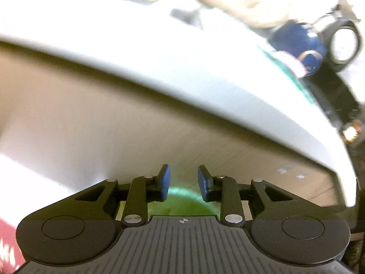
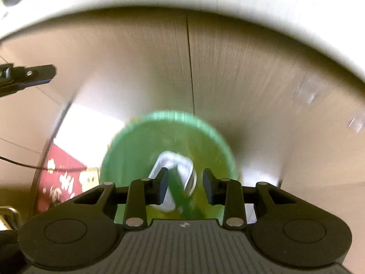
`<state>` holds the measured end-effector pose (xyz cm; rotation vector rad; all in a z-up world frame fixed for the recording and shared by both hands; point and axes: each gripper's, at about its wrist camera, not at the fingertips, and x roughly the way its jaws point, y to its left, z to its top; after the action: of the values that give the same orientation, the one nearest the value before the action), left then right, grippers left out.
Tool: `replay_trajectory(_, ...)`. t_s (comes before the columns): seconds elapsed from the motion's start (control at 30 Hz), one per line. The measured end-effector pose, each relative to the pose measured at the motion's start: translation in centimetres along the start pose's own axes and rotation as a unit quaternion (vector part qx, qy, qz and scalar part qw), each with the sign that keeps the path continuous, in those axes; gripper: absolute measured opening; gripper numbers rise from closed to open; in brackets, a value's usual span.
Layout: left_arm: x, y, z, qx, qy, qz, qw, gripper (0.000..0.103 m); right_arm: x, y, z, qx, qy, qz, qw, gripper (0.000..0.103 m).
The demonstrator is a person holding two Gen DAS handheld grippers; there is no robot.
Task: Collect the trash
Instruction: 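Raise both open grippers back over the counter toward the purple sponge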
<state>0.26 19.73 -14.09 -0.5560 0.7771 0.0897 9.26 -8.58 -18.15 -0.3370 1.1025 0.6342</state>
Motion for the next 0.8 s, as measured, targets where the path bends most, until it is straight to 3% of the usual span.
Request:
replay_trajectory(0.1, -1.6, -2.9, 1.6, 0.04, -0.027, -0.022, 0.9986, 0.03, -3.8, 0.1, 0.3, -0.054, -0.093, -0.046, 0.993, 0.032)
replay_trajectory(0.17, -2.1, -4.6, 2.3, 0.068, -0.045, -0.029, 0.9962, 0.03, -6.2, -0.1, 0.1, -0.082, -0.162, -0.092, 0.979, 0.032)
replay_trajectory(0.3, -1.9, -6.9, 4.0, 0.089, -0.07, -0.047, 0.9925, 0.03, -10.2, -2.5, 0.5, -0.069, -0.251, -0.139, 0.955, 0.032)
replay_trajectory(0.43, -0.8, -9.3, 6.2, 0.101, -0.085, -0.043, 0.9904, 0.03, -11.2, -5.7, 2.2, -0.042, -0.28, -0.163, 0.945, 0.032)
replay_trajectory(0.67, 2.5, -13.2, 9.6, 0.087, -0.072, -0.04, 0.9928, 0.03, -11.0, -10.8, 7.1, -0.002, -0.287, -0.149, 0.946, 0.033)
replay_trajectory(0.8, 5.0, -15.9, 11.8, 0.079, -0.072, -0.027, 0.994, 0.03, -11.1, -14.0, 9.4, 0.008, -0.302, -0.148, 0.942, 0.045)
